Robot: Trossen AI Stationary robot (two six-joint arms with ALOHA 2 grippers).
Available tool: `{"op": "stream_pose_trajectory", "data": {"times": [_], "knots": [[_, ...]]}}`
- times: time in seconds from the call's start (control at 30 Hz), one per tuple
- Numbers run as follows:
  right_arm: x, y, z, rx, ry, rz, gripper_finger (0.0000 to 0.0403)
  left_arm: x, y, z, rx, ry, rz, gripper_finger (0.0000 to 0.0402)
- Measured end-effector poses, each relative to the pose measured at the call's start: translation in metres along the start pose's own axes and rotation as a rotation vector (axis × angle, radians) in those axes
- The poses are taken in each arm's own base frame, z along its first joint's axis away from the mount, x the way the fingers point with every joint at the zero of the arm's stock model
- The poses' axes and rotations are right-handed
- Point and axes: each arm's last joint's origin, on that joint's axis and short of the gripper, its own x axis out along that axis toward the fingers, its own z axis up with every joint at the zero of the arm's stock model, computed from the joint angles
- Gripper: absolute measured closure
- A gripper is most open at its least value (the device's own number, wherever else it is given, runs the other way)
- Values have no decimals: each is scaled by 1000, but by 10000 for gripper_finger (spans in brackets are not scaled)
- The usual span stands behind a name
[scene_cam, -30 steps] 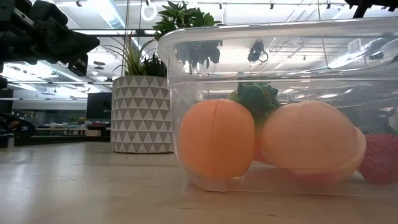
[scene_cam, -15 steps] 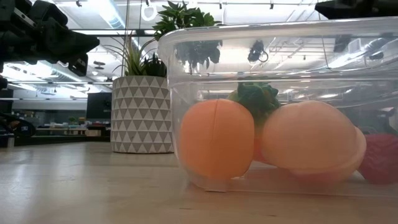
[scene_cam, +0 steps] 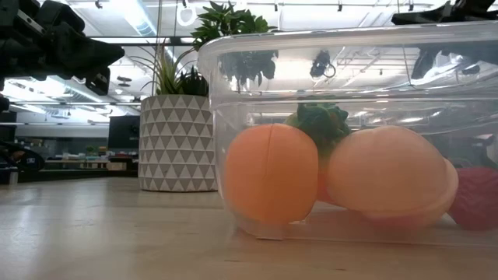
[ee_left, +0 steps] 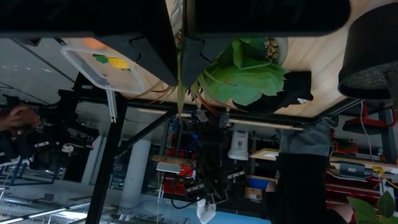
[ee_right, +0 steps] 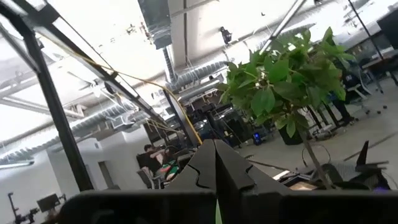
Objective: Pick and placing Produce into tupperware
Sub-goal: Return to Home Position
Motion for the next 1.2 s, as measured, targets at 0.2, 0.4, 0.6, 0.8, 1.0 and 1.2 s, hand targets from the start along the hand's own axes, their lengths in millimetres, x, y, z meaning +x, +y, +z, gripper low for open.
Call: {"op": "stream_pose_trajectory", "data": {"times": [0.2, 0.4, 0.6, 0.8, 1.0, 1.2], "knots": [[0, -2, -3, 42, 44, 24, 403, 0, 0, 0, 0, 0, 0, 374], [0, -4, -10, 15, 122, 17, 403, 0, 0, 0, 0, 0, 0, 365], [-1, -10, -12, -132, 116, -128, 403, 0, 0, 0, 0, 0, 0, 373], [-3, -11, -21, -137, 239, -62, 403, 0, 0, 0, 0, 0, 0, 377], [-5, -10, -28, -83, 337, 23, 403, 0, 0, 0, 0, 0, 0, 367], [-6, -11, -33, -85, 401, 31, 403, 0, 0, 0, 0, 0, 0, 369]]}}
